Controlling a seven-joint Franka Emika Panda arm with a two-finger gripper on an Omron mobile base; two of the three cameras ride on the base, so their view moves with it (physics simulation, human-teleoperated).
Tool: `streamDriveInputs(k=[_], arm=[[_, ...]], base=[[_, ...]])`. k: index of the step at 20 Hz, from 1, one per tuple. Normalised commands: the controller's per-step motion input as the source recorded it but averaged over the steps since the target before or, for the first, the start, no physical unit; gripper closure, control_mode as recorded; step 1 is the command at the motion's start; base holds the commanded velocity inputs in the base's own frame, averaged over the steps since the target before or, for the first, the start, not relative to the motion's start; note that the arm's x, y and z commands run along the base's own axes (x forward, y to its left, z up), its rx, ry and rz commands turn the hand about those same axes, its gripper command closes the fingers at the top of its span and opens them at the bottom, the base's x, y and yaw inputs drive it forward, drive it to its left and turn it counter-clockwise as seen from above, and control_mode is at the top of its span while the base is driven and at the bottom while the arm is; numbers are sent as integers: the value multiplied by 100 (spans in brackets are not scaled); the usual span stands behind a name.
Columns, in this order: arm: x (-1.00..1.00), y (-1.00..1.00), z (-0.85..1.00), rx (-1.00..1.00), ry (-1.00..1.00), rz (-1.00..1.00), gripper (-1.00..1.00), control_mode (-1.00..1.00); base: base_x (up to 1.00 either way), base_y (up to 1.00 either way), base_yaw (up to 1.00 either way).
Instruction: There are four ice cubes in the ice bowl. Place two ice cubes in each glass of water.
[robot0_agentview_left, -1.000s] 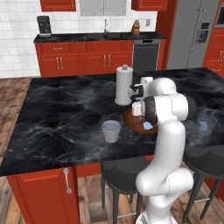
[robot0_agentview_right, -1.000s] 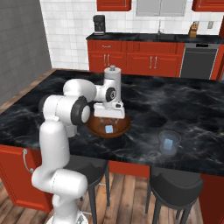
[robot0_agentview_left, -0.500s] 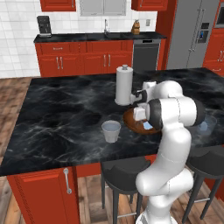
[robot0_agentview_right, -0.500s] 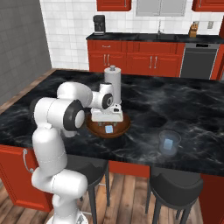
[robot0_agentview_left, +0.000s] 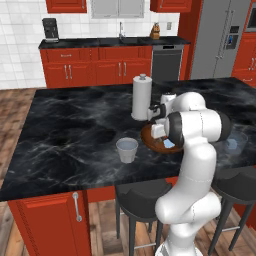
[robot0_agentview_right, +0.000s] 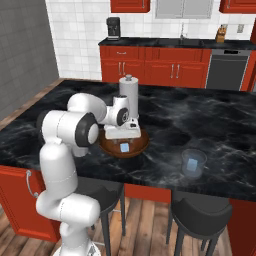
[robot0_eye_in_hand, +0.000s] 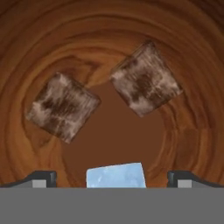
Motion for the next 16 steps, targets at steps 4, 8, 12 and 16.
streamDriveInputs(k=[4,8,12,16], arm=[[-11,0,0,2,0,7,-100,-100],[-36,0,0,3,2,5,-100,-100],[-38,0,-16,3,1,4,-100,-100],[-9,0,-8,1,0,3,-100,-100]], base=[[0,0,0],[0,0,0],[0,0,0],[0,0,0]])
